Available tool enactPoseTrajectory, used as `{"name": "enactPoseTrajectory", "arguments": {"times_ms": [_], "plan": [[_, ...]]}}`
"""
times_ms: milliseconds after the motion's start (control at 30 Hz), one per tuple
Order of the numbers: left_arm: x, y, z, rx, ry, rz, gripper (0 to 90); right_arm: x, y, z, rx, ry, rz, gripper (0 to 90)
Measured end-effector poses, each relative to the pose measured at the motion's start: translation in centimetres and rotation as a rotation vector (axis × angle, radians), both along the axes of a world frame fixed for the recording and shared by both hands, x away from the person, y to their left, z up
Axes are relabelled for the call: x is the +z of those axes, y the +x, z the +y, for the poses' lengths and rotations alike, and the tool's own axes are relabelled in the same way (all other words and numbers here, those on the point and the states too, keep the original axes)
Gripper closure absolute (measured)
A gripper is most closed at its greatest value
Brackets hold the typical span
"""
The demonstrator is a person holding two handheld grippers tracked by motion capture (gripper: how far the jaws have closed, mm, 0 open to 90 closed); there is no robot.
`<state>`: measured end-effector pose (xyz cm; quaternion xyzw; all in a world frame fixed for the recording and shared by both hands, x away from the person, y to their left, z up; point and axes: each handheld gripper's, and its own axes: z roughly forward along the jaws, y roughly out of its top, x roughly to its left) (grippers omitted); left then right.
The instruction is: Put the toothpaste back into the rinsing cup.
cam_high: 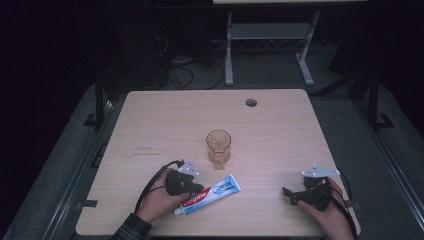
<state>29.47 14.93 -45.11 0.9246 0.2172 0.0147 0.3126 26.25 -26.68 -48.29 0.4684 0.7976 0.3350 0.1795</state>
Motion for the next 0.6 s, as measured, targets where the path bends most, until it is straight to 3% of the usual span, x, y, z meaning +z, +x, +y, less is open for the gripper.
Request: {"name": "enactPoseTrajectory", "arguments": {"times_ms": [233,267,433,600], "plan": [[0.0,0.0,-0.3,0.017,0.020,-0.004,87.9,0.0,0.0,0.0,0.000,0.000,0.000,1.8],[0.1,0.0,-0.3,0.040,0.007,-0.012,86.5,0.0,0.0,0.0,0.001,0.000,0.000,1.8],[1.4,0.1,-0.1,0.092,-0.016,-0.046,73.7,0.0,0.0,0.0,0.000,0.000,0.000,1.8],[2.1,-0.1,-0.9,0.111,-0.035,-0.055,59.4,0.0,0.0,0.0,0.000,0.000,0.000,1.8]]}}
